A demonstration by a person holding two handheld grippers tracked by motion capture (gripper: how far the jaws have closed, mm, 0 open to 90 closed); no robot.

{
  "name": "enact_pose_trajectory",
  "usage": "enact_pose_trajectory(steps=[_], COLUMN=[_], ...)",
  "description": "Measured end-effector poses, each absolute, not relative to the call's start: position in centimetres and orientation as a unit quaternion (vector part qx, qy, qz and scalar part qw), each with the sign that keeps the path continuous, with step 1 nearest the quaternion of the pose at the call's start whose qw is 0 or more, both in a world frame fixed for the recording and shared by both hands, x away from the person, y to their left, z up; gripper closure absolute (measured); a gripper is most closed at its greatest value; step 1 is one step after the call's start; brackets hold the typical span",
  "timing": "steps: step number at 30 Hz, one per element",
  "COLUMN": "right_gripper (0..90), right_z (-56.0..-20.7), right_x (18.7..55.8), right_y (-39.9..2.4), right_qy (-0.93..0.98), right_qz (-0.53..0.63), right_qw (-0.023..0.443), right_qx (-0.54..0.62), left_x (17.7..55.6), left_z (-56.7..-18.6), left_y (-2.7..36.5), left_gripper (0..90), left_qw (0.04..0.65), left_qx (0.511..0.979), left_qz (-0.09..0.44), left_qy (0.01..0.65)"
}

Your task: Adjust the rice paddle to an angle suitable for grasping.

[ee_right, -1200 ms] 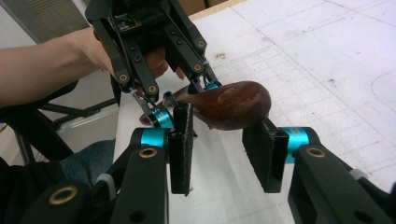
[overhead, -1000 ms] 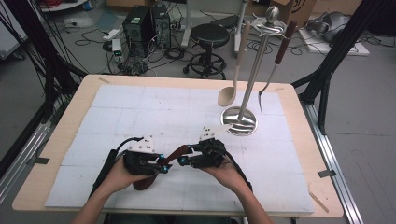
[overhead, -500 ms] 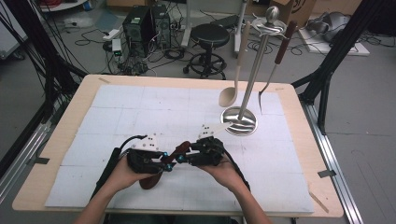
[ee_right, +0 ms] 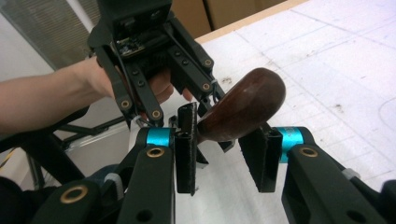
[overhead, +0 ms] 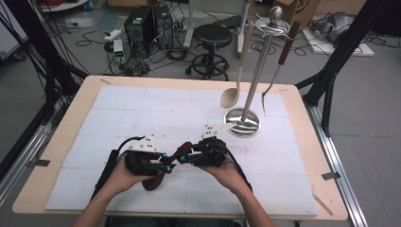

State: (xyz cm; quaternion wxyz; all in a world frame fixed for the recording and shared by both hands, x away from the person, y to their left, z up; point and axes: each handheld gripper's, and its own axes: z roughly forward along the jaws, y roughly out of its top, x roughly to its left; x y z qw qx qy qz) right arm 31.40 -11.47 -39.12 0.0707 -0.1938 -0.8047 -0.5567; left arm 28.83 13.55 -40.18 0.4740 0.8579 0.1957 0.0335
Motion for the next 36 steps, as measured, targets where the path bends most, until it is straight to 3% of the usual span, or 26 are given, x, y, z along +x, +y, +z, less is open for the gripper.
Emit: enact_pose_trajectory(steps=[6, 12, 36], right_gripper=[65.8, 70.5, 74.6], right_z=[-38.8, -38.6, -36.4], right_x=[31.4, 31.3, 31.1], right_y=[-11.3, -11.3, -11.8], right_qy=[-0.801, -0.8, -0.8], right_qz=[-0.559, -0.562, -0.571], right_qw=[0.068, 0.075, 0.067], right_qx=[-0.202, -0.198, -0.173], left_x=[28.7, 28.7, 28.6], left_z=[-39.7, -39.7, -39.1], left_y=[13.0, 12.9, 13.4], left_gripper=[72.2, 72.1, 61.2], left_qw=[0.487, 0.49, 0.521], left_qx=[0.849, 0.848, 0.832], left_qz=[0.043, 0.038, 0.008], left_qy=[0.2, 0.196, 0.191])
